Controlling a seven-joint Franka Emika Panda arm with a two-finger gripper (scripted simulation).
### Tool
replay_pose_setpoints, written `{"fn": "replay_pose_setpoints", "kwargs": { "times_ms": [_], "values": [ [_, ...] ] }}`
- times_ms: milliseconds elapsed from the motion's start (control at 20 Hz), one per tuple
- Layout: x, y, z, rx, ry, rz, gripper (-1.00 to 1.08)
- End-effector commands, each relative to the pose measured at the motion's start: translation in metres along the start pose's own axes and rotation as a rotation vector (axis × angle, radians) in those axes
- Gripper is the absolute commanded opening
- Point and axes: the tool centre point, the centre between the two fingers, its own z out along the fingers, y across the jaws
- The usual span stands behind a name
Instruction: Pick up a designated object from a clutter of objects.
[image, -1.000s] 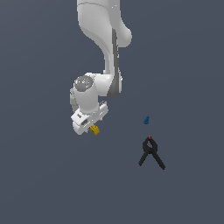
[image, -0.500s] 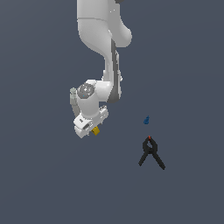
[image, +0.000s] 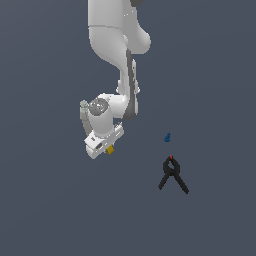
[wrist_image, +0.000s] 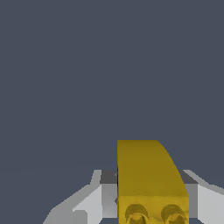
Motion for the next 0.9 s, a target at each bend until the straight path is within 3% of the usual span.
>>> {"fn": "replay_pose_setpoints", "kwargs": {
  "times_ms": [0,450,850],
  "values": [
    [0.0,0.0,0.0,0.0,0.0,0.0,-1.0],
    [0.0,0.0,-0.004,0.0,0.0,0.0,-1.0],
    [-0.003,0.0,-0.034,0.0,0.0,0.0,-1.0]
  ]
}}
